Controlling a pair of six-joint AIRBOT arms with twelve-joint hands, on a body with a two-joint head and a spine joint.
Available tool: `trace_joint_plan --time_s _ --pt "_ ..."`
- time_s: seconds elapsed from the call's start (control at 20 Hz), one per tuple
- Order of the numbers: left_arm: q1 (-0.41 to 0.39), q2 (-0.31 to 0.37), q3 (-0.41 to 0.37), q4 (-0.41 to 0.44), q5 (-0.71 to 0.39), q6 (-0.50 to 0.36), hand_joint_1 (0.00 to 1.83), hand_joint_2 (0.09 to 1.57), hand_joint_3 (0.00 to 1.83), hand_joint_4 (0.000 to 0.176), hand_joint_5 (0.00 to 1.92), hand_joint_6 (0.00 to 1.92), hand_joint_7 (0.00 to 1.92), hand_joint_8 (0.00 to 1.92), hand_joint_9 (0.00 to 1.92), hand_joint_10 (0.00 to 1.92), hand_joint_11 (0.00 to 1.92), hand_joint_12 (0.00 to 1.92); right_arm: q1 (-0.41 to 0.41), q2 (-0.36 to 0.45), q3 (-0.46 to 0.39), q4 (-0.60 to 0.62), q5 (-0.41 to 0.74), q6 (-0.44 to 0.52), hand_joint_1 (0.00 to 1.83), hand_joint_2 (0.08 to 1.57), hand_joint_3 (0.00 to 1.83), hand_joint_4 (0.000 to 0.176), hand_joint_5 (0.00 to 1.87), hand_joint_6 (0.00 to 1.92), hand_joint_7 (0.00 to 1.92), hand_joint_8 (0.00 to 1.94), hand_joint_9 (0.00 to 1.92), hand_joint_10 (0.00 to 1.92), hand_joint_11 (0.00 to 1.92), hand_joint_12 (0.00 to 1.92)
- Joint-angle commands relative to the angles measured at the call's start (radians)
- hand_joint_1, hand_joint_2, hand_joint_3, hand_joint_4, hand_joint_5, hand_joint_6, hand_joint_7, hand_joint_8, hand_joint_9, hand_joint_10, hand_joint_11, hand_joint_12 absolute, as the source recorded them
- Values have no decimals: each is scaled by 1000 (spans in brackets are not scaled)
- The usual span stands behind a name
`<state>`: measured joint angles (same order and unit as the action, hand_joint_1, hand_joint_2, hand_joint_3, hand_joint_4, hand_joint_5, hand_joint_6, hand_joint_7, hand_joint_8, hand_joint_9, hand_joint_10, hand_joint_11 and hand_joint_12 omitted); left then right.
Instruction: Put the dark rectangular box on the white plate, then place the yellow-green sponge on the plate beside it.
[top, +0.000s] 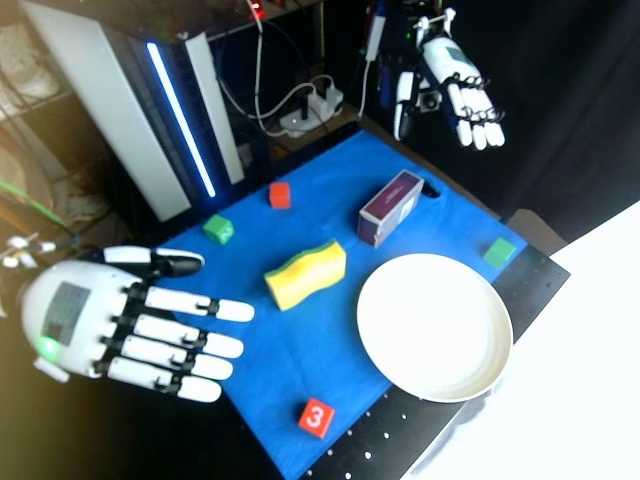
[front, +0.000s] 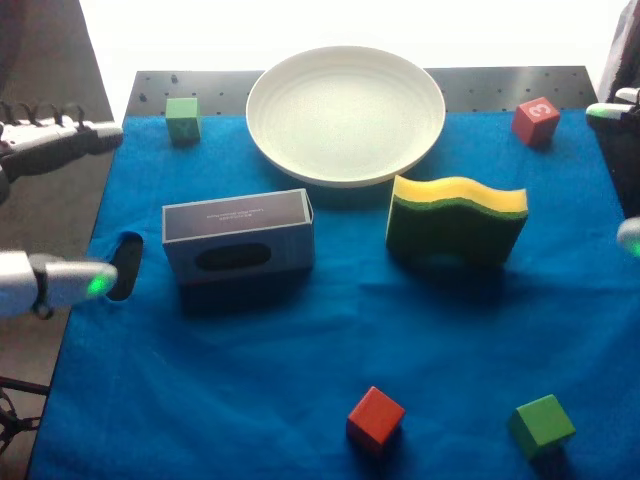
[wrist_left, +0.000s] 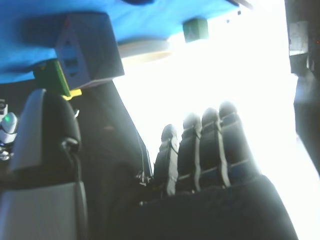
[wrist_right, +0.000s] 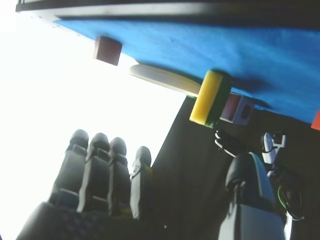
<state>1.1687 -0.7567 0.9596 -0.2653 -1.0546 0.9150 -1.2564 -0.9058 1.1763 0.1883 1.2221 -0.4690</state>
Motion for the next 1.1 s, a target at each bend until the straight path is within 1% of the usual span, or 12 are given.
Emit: trace_joint_plan --time_s 0.0,0.05,0.35,0.4,0.6,0.7,0.75,0.8,0.85,0.9,1.0,1.05 --pt "-10 0 7 -8 -113 -4 648 1006 3 87 277 2 216 0 196 6 0 550 15 3 6 22 117 6 298 1121 13 138 299 8 206 3 175 8 1 369" --pt "-12 0 7 -4 -110 -4 671 1001 0 80 275 0 214 0 193 1 0 563 15 3 6 22 117 6 303 1124 9 128 313 9 216 5 180 7 3 362" --pt "-180 -92 68 106 35 0 729 949 0 85 270 2 206 3 156 5 0 425 15 2 6 22 117 6 290 1126 1 164 340 4 227 2 205 8 0 396" --pt "-219 -117 88 137 80 0 754 928 0 107 261 3 184 6 120 11 0 236 15 1 6 22 117 6 311 1141 3 174 347 3 221 1 186 6 0 313" --pt "-345 -203 141 260 235 0 850 889 0 95 334 3 244 3 191 9 0 389 15 2 7 21 117 6 329 1148 0 176 357 1 207 0 142 4 0 177" --pt "-377 -232 160 316 311 1 806 904 1 99 401 5 386 14 372 13 4 843 15 2 7 21 117 6 336 1138 0 172 368 4 214 2 135 2 0 90" --pt "-384 -240 165 319 337 17 809 926 1 52 508 6 506 10 493 24 71 1054 15 2 7 21 117 6 352 1129 0 175 374 5 223 5 135 1 0 80" --pt "-389 -243 165 319 354 41 1044 971 2 0 750 37 784 94 761 150 301 1140 14 2 7 21 117 6 346 1139 0 161 380 6 227 5 145 5 19 89" --pt "-396 -248 165 309 374 82 1147 1054 6 0 988 684 894 390 792 689 494 1301 14 1 6 22 117 6 350 1140 1 154 387 7 232 6 147 5 31 98" --pt "-402 -249 165 306 378 98 1332 1113 2 0 952 770 876 1070 901 1149 775 1318 14 1 6 22 117 6 340 1149 4 152 388 6 232 4 156 7 28 102" --pt "-421 -248 164 306 363 109 1377 1123 0 0 944 812 860 1192 971 1232 933 1234 14 0 5 22 117 6 337 1146 1 160 401 2 239 1 159 2 0 20" --pt "-440 -244 160 306 352 125 1378 1121 2 0 909 925 885 1117 975 1222 901 1221 14 0 4 22 117 7 352 1158 5 144 409 4 246 3 164 3 21 19"
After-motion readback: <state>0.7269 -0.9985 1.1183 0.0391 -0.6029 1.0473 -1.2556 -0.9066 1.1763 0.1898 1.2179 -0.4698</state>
